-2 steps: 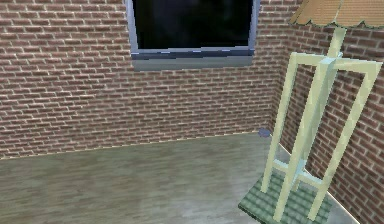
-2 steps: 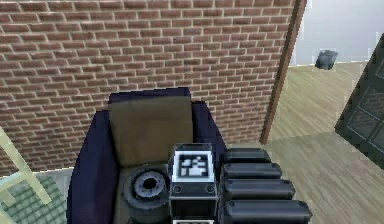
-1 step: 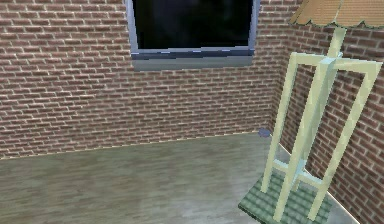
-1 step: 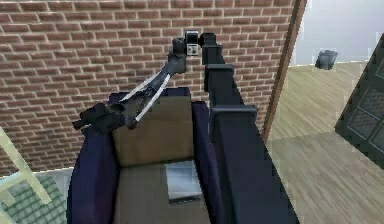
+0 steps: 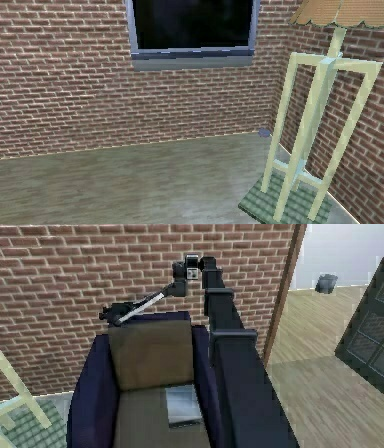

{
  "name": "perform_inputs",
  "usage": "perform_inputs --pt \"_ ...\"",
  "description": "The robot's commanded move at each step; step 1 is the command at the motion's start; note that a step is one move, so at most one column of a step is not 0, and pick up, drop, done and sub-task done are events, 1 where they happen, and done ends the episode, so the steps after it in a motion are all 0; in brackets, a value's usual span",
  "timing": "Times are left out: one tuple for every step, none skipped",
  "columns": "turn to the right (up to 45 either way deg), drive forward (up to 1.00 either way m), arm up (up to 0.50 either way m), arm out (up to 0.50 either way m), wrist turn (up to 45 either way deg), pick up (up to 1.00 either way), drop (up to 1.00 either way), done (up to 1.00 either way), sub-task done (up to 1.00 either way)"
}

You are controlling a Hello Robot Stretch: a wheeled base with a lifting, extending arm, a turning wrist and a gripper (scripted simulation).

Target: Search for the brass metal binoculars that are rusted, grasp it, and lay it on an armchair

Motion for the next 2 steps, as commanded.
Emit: perform_inputs --pt "0.0 0.00 0.00 0.00 45.0 0.00 0.00 0.00 0.00" --pt "0.0 0.00 0.00 0.00 6.0 0.00 0.00 0.00 0.00"
